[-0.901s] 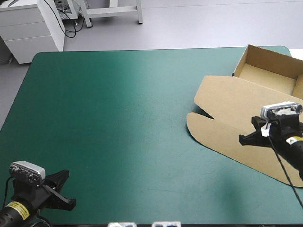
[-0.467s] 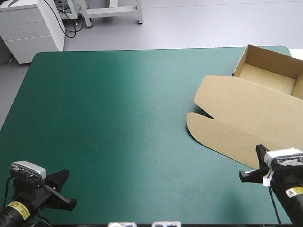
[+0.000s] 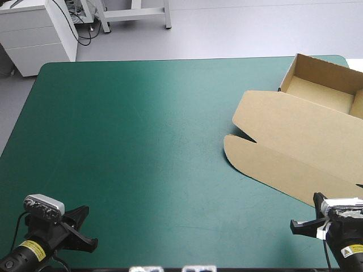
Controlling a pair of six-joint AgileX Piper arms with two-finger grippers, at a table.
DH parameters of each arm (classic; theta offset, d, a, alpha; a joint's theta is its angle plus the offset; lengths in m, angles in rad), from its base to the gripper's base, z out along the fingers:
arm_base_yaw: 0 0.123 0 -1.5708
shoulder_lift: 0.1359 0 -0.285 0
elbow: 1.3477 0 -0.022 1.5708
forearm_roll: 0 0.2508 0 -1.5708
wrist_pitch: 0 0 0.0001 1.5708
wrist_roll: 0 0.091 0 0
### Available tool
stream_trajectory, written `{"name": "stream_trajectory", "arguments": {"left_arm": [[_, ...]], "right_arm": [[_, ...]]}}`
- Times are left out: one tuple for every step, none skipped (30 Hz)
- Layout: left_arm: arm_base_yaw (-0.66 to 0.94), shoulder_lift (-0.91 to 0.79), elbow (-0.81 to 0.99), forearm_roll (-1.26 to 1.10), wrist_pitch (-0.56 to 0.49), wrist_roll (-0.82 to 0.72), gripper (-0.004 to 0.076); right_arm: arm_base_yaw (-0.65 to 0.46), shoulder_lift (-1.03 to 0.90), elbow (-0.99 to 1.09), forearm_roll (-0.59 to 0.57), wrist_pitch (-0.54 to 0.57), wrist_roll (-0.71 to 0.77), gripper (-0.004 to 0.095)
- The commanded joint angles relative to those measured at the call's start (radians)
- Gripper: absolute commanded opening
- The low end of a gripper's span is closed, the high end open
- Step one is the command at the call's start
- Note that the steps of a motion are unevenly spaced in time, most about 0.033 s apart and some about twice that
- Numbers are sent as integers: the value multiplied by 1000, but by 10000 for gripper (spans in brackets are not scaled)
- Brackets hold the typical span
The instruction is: Fold the box
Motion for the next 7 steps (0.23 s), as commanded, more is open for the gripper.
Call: {"name": "stream_trajectory", "arguments": {"left_arm": [[-7,10,-21,-3,-74,-1,-8],[-7,10,-21,-3,-74,-1,-8],[-7,10,-21,-3,-74,-1,-8],[-7,10,-21,-3,-74,-1,-8],[-7,10,-21,-3,-74,-1,-8],[-7,10,-21,-3,-74,-1,-8],[-7,10,-21,-3,-74,-1,-8]], "right_arm": [[-2,12,-38,10,-36,3,-4],[-2,12,-38,10,-36,3,-4],[-2,12,-38,10,-36,3,-4],[-2,12,-38,10,-36,5,-4],[-2,12,-38,10,-36,7,-4],[-2,12,-38,10,-36,7,-4],[-2,12,-38,10,-36,7,-4]]}}
